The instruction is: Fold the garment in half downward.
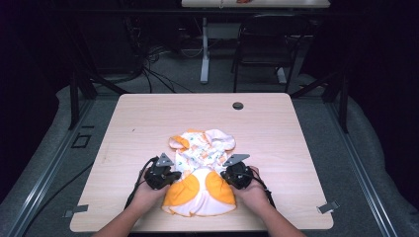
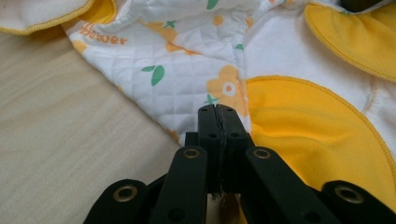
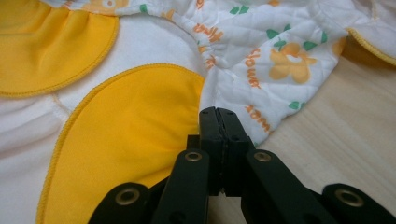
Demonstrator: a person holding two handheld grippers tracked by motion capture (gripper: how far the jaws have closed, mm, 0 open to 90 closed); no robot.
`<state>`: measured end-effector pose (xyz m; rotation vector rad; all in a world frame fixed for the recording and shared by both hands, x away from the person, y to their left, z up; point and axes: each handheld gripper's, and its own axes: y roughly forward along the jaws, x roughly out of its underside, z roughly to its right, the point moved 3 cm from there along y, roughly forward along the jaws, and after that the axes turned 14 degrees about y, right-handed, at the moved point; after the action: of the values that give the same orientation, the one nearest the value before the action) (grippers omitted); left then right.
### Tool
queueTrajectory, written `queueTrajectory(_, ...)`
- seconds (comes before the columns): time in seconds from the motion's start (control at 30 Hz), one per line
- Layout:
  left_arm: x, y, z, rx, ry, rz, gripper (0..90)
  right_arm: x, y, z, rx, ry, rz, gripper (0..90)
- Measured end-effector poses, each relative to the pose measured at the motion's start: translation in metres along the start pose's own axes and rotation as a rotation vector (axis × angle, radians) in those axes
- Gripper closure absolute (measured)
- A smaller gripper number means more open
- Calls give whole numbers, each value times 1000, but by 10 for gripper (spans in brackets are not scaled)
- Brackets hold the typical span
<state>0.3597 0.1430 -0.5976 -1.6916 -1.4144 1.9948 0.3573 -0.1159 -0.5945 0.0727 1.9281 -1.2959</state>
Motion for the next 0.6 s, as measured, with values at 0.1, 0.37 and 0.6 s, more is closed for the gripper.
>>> queueTrajectory(0.1, 5, -3, 4, 13, -14, 16, 899, 5, -3, -5, -10, -9, -1, 899)
queueTrajectory(0.37, 13, -12, 19, 43, -8, 24, 900, 20, -13, -15, -46, -34, -4, 899)
queueTrajectory(0.6, 16, -16, 26, 56, 2, 25, 900, 27, -17, -22, -59, -48, -10, 898)
